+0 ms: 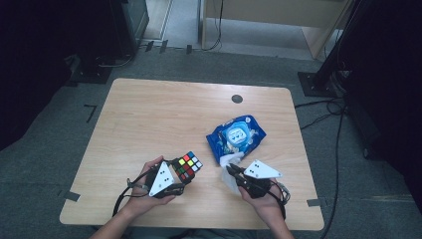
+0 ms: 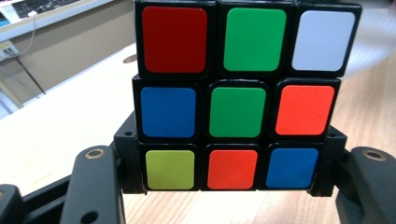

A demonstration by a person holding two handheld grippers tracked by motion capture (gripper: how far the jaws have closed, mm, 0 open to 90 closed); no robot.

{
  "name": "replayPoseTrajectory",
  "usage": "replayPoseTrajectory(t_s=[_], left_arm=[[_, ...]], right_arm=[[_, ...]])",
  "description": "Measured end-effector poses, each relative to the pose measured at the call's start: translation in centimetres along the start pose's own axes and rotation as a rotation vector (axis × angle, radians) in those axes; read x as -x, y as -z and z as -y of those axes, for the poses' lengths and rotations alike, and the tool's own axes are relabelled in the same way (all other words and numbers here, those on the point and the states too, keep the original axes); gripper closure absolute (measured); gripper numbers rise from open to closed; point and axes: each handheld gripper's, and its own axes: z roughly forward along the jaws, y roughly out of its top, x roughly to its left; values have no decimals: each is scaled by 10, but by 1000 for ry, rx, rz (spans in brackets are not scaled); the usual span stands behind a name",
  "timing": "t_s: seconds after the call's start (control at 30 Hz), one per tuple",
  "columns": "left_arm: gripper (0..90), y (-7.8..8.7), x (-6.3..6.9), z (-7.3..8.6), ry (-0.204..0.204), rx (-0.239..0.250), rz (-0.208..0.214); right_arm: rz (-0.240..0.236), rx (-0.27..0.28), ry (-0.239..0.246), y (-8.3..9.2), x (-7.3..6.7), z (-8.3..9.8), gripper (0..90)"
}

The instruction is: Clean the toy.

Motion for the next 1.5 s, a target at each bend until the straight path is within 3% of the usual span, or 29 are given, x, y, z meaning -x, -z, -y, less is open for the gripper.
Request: replayPoseTrajectory(t_s=[0.03, 0.1, 0.27, 0.33, 0.47, 0.63, 0.73, 0.87, 1.03, 1.1, 1.27, 1.5], left_arm=[[337, 0, 2, -1, -6, -1, 6], [337, -2, 6, -2, -12, 5, 21], [337, -5, 18, -7, -33, 10, 53], [337, -6, 22, -7, -36, 12, 66], [337, -8, 27, -10, -43, 19, 83], [337, -6, 29, -11, -45, 23, 86], [337, -5, 28, -12, -44, 34, 87], [337, -3, 28, -14, -48, 41, 92], [338, -2, 27, -14, -58, 41, 88], [337, -2, 26, -14, -50, 45, 83], [337, -2, 23, -12, -37, 44, 80], [337, -2, 23, -13, -27, 51, 83]], right_arm=[[-32, 81, 3, 6, -10, -10, 851], [-70, 183, 24, 13, -28, -24, 850], [-155, 271, 16, 12, -56, -40, 848], [-211, 281, 3, 8, -62, -41, 847], [-221, 262, 9, -3, -69, -40, 848], [-210, 247, -8, -13, -65, -33, 846], [-162, 238, 8, -13, -62, -32, 845], [-113, 224, -33, -14, -48, -28, 843], [-22, 162, -69, -17, -31, -18, 843], [-10, 168, -94, -16, -27, -17, 844], [-56, 251, -80, -3, -36, -27, 843], [-191, 349, -40, 9, -65, -43, 843]])
